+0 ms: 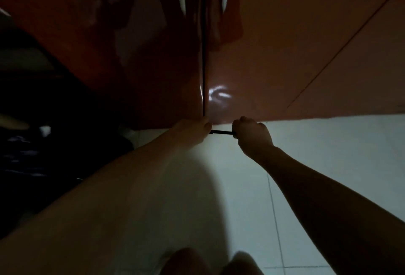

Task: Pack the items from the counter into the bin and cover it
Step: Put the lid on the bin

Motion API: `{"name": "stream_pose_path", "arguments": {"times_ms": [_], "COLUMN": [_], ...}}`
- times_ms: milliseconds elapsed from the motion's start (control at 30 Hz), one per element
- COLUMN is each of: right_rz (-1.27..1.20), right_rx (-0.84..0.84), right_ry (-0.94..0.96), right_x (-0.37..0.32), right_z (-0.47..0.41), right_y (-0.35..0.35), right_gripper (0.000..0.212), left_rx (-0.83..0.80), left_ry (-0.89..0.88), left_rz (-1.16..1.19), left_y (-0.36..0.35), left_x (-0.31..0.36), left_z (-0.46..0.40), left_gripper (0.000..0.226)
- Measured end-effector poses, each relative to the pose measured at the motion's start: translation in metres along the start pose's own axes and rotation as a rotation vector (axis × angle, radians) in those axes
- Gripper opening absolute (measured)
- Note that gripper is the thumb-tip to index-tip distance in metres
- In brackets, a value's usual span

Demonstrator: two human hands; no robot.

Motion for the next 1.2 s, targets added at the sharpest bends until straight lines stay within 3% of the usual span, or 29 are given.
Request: {"name": "stream_pose_path", "arguments": {"times_ms": [33,133,367,533,800,1033,1200], "right_rz": [-0.007,-0.031,-0.186,-0.337,-0.457,-0.462,-0.498], "right_rx": [0.014,0.053,0.145,0.281,0.224,0.106,0.005], "right_ry": [0.007,0.018,0.021,0.132,0.436,0.796,1.051], "right_x": [-0.005,-0.018,-0.05,-0.088,-0.226,-0.407,-0.536], "right_z": [0.01,0.043,0.115,0.164,0.223,0.324,0.43], "right_y": [0.042,0.167,0.427,0.551,0.61,0.607,0.584], "right_gripper": [0.019,0.02,0.019,0.022,0.024,0.02,0.017], "left_rx": [0.056,-0.013,0.342,0.471,0.739,0.89,0.915], "left_ry": [0.025,0.138,0.418,0.563,0.878,1.187,1.475], "left_rz": [-0.053,0.245,0.704,0.786,1.006,0.935,0.854], "left_y": [0.045,0.154,0.397,0.514,0.535,0.509,0.48], "left_x": [-0.01,-0.038,-0.106,-0.133,-0.161,-0.147,-0.099], "left_z": [0.016,0.06,0.166,0.246,0.423,0.641,0.815], "left_gripper": [0.033,0.04,0.021,0.027,0.017,0.015,0.011]}}
Point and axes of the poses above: each hand's wrist, its own z-axis away from the middle knuckle, its own y-axis out of the back of the hand, x = y × z, the point moved 9 cm from there along -z, towards the middle knuckle
